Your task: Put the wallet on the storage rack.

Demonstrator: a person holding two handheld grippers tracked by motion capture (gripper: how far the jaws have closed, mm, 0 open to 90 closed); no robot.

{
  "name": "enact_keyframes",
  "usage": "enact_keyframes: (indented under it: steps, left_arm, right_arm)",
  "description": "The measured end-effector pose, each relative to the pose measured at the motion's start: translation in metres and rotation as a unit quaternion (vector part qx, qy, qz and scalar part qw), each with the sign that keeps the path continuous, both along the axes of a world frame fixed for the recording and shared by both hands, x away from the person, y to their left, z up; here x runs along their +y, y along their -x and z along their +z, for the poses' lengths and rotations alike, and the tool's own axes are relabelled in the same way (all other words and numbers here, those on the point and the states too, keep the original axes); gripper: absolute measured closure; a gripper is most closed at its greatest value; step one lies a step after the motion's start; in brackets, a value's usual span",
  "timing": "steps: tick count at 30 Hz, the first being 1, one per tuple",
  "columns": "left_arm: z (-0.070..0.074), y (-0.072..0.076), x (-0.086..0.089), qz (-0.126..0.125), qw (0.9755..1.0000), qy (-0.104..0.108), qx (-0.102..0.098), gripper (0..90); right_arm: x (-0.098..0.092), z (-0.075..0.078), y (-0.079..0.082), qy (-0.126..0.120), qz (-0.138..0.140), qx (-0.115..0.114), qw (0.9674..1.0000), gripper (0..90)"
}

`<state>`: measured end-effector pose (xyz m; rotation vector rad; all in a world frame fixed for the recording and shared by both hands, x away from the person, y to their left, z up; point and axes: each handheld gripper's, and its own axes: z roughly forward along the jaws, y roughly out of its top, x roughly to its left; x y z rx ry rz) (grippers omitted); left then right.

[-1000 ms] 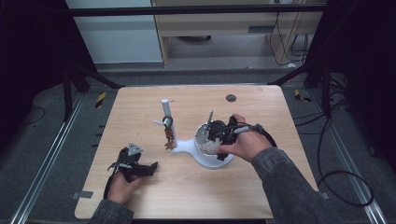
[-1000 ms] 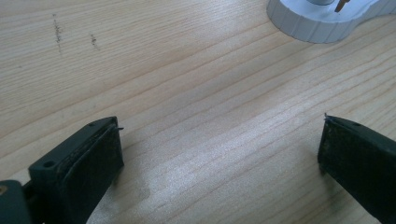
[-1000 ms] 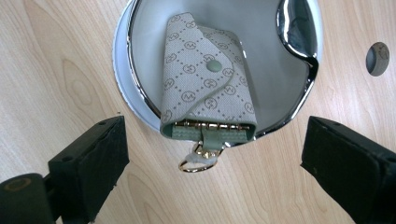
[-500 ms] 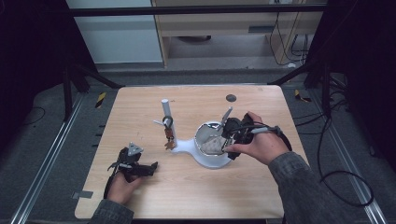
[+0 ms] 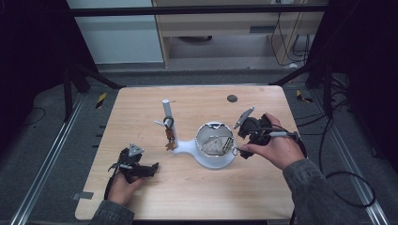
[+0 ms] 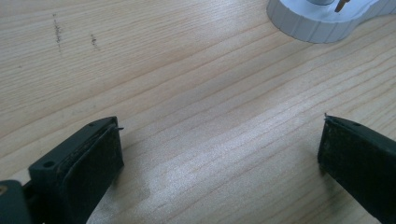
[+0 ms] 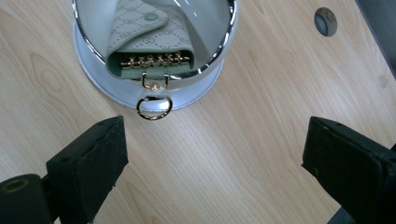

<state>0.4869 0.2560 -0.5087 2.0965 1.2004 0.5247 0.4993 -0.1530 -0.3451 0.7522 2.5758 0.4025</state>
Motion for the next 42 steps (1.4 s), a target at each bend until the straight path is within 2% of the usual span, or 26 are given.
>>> enact_keyframes:
  steps: [5, 6, 11, 16, 22, 26, 29, 36, 38, 40, 42]
  left_arm:
    - [0.0, 0.0, 0.0, 0.0, 1.0, 0.0, 0.0, 0.0]
    - [0.0, 0.0, 0.0, 0.0, 1.0, 0.0, 0.0, 0.0]
    - [0.0, 0.0, 0.0, 0.0, 1.0, 0.0, 0.0, 0.0]
    - [0.0, 0.0, 0.0, 0.001, 1.0, 0.0, 0.0, 0.0]
    - [0.0, 0.0, 0.0, 0.001, 1.0, -0.001, 0.0, 0.0]
    - [0.0, 0.0, 0.0, 0.001, 1.0, 0.0, 0.0, 0.0]
    - [0.0, 0.0, 0.0, 0.001, 1.0, 0.0, 0.0, 0.0]
    - [0.0, 0.0, 0.0, 0.001, 1.0, 0.0, 0.0, 0.0]
    - [0.0, 0.0, 0.0, 0.001, 1.0, 0.0, 0.0, 0.0]
    - [0.0, 0.0, 0.0, 0.001, 1.0, 0.0, 0.0, 0.0]
    - [0.0, 0.0, 0.0, 0.001, 1.0, 0.0, 0.0, 0.0]
  right_arm:
    - [-0.009, -0.002, 0.001, -0.02, -0.016, -0.008, 0.9997, 6.8]
    - [-0.015, -0.004, 0.002, -0.03, -0.022, -0.008, 0.9993, 6.9]
    - [-0.023, -0.009, 0.003, -0.039, -0.031, -0.019, 0.9986, 7.1]
    - [-0.033, -0.014, 0.004, -0.062, -0.051, -0.028, 0.9964, 6.9]
    - [-0.047, -0.03, 0.006, -0.098, -0.082, -0.05, 0.9906, 6.9]
    - [-0.056, -0.048, 0.009, -0.128, -0.107, -0.055, 0.9845, 6.9]
    - [-0.062, -0.065, 0.01, -0.138, -0.12, -0.052, 0.9817, 6.6]
    - [-0.073, -0.094, 0.013, -0.166, -0.141, -0.035, 0.9754, 6.7]
    - [-0.075, -0.102, 0.015, -0.167, -0.142, -0.029, 0.9753, 5.7]
    - [-0.077, -0.109, 0.018, -0.176, -0.147, -0.024, 0.9731, 5.5]
    - [-0.08, -0.116, 0.019, -0.18, -0.149, -0.02, 0.9721, 4.8]
